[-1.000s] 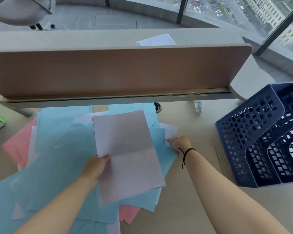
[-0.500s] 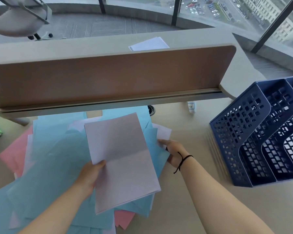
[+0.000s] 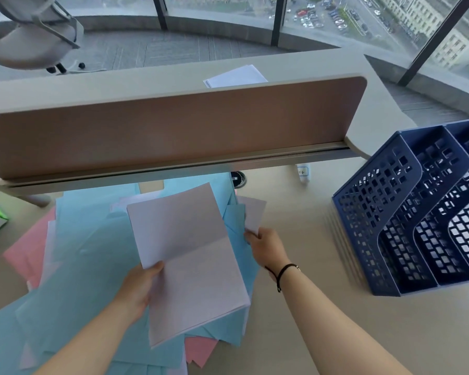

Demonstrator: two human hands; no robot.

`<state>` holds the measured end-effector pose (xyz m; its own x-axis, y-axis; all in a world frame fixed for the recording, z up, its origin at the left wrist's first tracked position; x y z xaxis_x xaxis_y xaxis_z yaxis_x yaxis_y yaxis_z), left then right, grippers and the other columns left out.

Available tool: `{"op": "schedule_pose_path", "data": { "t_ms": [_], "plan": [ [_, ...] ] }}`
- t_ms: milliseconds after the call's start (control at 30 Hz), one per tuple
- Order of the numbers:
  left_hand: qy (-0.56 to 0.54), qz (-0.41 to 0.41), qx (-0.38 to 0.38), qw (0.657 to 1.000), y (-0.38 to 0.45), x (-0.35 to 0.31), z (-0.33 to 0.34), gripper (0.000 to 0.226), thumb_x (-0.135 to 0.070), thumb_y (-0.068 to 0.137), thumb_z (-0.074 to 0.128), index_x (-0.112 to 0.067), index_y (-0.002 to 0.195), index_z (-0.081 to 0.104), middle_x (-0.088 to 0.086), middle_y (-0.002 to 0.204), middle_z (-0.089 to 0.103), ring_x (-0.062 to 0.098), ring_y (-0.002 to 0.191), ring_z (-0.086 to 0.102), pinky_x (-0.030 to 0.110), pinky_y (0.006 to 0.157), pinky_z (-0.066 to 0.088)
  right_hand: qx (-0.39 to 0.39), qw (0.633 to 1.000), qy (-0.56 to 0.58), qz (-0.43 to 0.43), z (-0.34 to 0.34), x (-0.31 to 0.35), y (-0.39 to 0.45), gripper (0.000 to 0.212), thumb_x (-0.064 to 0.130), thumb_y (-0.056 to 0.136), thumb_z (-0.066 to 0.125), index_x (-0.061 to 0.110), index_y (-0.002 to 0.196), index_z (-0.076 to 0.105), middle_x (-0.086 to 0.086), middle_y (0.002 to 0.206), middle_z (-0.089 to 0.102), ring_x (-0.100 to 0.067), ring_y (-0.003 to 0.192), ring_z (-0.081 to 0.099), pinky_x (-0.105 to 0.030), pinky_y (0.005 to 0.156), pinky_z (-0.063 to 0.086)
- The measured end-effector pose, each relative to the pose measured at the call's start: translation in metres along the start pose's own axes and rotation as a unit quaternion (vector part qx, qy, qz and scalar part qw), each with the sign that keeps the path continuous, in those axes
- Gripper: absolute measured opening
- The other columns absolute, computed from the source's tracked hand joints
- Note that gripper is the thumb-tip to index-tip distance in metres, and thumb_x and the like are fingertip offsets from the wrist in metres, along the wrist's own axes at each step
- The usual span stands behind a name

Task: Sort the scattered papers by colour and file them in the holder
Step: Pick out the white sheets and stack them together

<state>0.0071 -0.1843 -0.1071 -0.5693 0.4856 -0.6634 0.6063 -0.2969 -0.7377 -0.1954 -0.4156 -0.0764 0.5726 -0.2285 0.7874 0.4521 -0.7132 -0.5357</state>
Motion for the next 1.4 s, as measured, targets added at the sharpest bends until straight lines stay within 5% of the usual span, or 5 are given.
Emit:
{"op": "schedule_pose_path", "data": {
  "t_ms": [267, 400, 600, 933, 1400],
  "plan": [
    [0.083, 0.031, -0.002, 0.996, -0.01, -0.009, -0.005, 0.016, -0.01, 0.095, 0.059, -0.011, 0.107, 0.069, 0.007, 0.102, 0.072, 0.029, 0.096, 0.067, 0.046, 0.095, 0.049, -0.109, 0.971, 0.212, 0.019, -0.064, 0.024, -0.027, 0.02, 0.019, 0.092, 0.063, 0.002, 0.081, 0.065, -0.006, 0.073, 0.065, -0.018, 0.065, 0.057, -0.03, 0.06, 0.048],
    [0.187, 0.069, -0.017, 0.98, -0.016, -0.017, -0.009, 0.014, -0.014, 0.091, 0.062, -0.01, 0.099, 0.072, 0.009, 0.098, 0.074, 0.027, 0.087, 0.07, 0.043, 0.08, 0.057, 0.073, 0.924, 0.371, 0.055, -0.066, 0.053, -0.053, 0.046, 0.021, 0.072, 0.083, -0.009, 0.104, 0.069, -0.03, 0.104, 0.069, -0.04, 0.086, 0.067, -0.056, 0.082, 0.055],
    [0.276, 0.094, 0.006, 0.956, -0.029, -0.016, -0.007, 0.016, -0.005, 0.092, 0.057, -0.01, 0.101, 0.069, 0.012, 0.092, 0.07, 0.023, 0.081, 0.065, 0.034, 0.073, 0.049, 0.215, 0.856, 0.451, 0.132, -0.024, 0.051, -0.071, 0.033, 0.022, 0.087, 0.061, 0.002, 0.108, 0.074, -0.016, 0.094, 0.076, -0.029, 0.075, 0.075, -0.037, 0.069, 0.063],
    [0.042, -0.006, 0.074, 0.996, -0.019, 0.024, -0.038, 0.076, -0.081, 0.076, 0.055, -0.031, 0.133, 0.057, -0.014, 0.138, 0.057, 0.01, 0.13, 0.049, 0.042, 0.114, 0.034, 0.053, 0.979, 0.118, 0.155, 0.045, -0.041, -0.055, 0.01, 0.01, 0.091, 0.064, 0.01, 0.091, 0.074, -0.014, 0.102, 0.076, -0.025, 0.079, 0.07, -0.042, 0.077, 0.06],
    [0.129, 0.059, 0.04, 0.989, -0.043, 0.035, -0.068, 0.019, -0.021, 0.1, 0.054, -0.014, 0.105, 0.07, -0.001, 0.1, 0.074, 0.017, 0.087, 0.068, 0.026, 0.069, 0.052, 0.015, 0.975, 0.147, 0.165, 0.106, -0.025, -0.074, 0.054, 0.024, 0.085, 0.075, 0.024, 0.125, 0.038, -0.007, 0.11, 0.065, -0.025, 0.093, 0.068, -0.04, 0.083, 0.057]
  ]
}}
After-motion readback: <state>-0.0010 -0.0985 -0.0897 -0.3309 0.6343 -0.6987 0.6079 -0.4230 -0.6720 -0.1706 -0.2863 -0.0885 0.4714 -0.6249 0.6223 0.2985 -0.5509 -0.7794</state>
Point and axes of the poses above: each hand's wrist, its own y-axis towards the middle knuckle, its own z-axis out of the palm, x = y × z, the point moved 5 cm from there along y, towards the middle knuckle
